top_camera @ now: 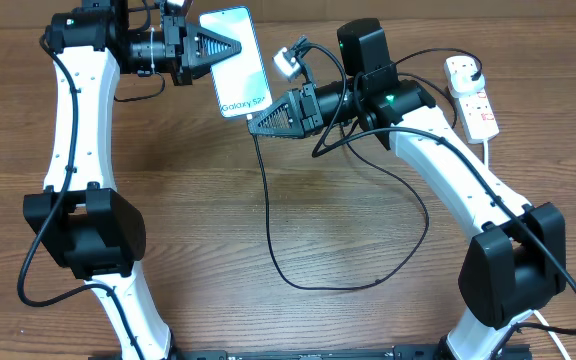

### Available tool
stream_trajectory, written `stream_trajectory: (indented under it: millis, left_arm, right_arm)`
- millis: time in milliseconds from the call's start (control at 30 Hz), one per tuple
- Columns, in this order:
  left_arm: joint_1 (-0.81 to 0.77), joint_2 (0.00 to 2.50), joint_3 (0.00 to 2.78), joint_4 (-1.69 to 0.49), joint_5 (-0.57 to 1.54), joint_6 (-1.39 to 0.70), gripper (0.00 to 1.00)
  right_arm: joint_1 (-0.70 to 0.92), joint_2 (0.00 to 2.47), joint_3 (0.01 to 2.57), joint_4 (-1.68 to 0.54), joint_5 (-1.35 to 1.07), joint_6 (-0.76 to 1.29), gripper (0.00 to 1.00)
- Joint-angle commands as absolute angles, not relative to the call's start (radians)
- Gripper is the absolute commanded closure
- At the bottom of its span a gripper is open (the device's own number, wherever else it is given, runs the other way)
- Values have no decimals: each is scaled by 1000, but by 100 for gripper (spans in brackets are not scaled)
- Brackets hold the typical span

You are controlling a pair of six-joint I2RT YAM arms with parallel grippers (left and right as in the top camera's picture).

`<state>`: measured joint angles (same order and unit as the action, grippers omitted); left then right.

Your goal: Plug charger to phone and switch on socket

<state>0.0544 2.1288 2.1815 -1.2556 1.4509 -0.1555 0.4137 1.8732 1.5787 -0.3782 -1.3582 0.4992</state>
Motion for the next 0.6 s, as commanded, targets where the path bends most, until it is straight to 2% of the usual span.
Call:
stream_trajectory:
  millis: [0,567]
  left_arm:
    - [26,2122,2195,-1255,1456,-153,96]
    - [25,2122,2195,-1247,1439,-153,96]
  right_arm:
    - [408,1876,1576,-361,-1377,502,96]
    - [408,1876,1576,-353,-1394,503,96]
